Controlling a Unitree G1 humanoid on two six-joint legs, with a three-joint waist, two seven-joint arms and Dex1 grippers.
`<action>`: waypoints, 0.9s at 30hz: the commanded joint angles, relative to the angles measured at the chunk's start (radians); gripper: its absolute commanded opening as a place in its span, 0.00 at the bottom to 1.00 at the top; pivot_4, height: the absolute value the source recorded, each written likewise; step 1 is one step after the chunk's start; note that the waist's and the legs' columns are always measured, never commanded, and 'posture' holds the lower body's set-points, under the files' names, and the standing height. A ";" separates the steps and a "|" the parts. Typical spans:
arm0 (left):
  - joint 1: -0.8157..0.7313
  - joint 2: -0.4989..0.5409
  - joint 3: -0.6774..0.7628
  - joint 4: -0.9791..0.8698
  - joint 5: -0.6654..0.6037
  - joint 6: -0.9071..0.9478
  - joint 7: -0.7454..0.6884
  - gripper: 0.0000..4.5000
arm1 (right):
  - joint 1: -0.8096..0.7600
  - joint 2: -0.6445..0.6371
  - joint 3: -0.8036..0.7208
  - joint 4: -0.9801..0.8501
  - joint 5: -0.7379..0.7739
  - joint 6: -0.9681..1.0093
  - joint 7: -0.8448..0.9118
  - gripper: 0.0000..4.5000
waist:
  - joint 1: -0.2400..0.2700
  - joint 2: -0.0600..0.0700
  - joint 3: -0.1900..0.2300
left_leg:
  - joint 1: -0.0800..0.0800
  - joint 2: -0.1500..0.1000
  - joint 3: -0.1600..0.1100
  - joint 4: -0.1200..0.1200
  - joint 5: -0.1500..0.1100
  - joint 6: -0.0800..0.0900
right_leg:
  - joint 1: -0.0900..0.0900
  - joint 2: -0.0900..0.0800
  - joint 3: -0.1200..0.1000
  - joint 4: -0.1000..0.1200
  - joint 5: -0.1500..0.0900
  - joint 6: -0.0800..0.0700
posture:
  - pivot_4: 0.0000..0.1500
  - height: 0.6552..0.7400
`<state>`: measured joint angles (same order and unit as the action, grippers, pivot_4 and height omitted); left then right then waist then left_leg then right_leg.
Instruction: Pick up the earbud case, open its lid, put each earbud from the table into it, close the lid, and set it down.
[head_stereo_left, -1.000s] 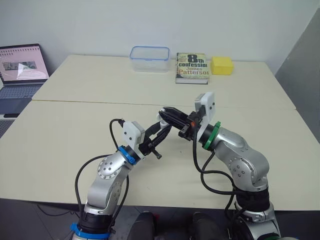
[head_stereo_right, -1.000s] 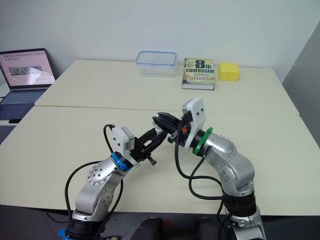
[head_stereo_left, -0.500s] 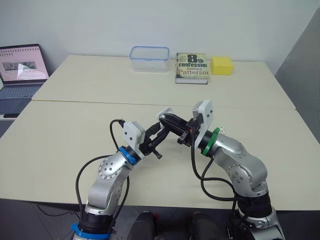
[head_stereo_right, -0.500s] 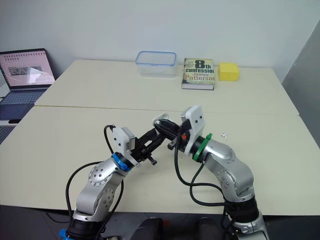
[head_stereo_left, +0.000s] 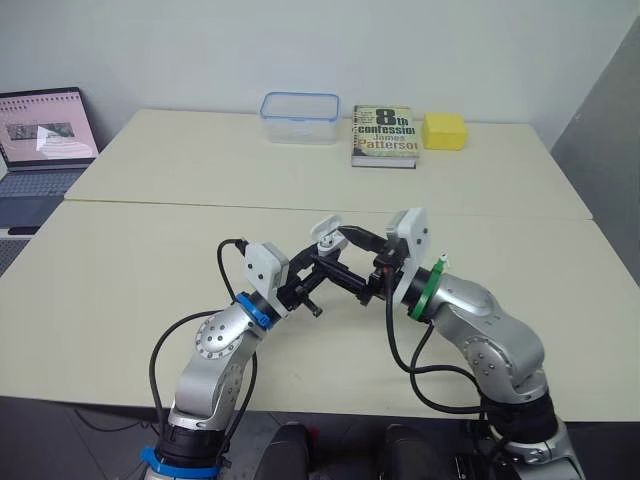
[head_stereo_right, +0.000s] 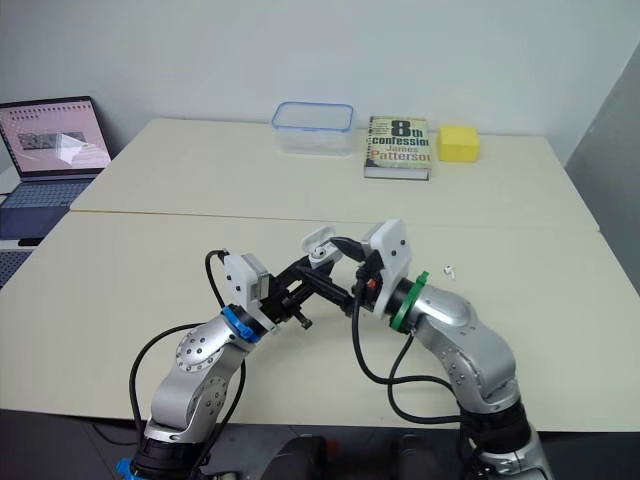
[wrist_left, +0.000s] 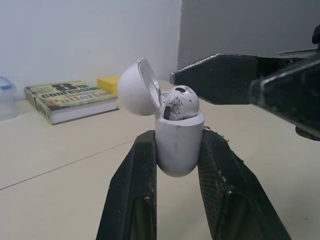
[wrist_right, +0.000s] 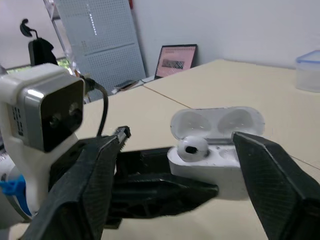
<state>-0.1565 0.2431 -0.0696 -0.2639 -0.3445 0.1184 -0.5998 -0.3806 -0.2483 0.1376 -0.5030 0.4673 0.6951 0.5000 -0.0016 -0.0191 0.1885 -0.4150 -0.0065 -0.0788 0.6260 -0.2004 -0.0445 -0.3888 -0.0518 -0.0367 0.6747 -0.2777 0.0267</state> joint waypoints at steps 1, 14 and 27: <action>-0.012 -0.004 0.013 -0.029 -0.012 -0.029 0.000 0.17 | -0.001 -0.074 -0.106 -0.100 0.062 0.038 0.008 0.79 | 0.000 0.000 0.000 | 0.000 0.000 0.000 0.000 0.000 0.000 | 0.000 0.000 0.000 0.000 0.000 0.000 | 1.00 1.00; -0.039 -0.001 0.031 0.029 -0.009 -0.061 -0.013 0.17 | 0.372 -0.564 -0.596 -0.087 0.063 -0.057 0.272 0.79 | 0.011 0.000 0.000 | -0.001 -0.001 0.001 0.000 0.000 0.000 | 0.001 0.000 -0.001 -0.004 0.000 0.000 | 1.00 1.00; -0.042 -0.001 0.030 0.048 0.001 -0.080 -0.019 0.17 | 0.699 -0.556 -0.759 0.129 -0.079 -0.303 0.348 0.79 | 0.008 0.000 0.000 | 0.000 -0.001 0.002 0.000 0.000 0.000 | 0.002 0.000 0.001 -0.004 0.000 0.000 | 1.00 1.00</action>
<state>-0.1964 0.2413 -0.0404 -0.1888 -0.3430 0.0584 -0.6197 0.3096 -0.8027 -0.5717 -0.3803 0.3961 0.4218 0.8485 0.0061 -0.0192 0.1886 -0.4151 -0.0073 -0.0764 0.6260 -0.2005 -0.0443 -0.3869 -0.0519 -0.0361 0.6706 -0.2776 0.0271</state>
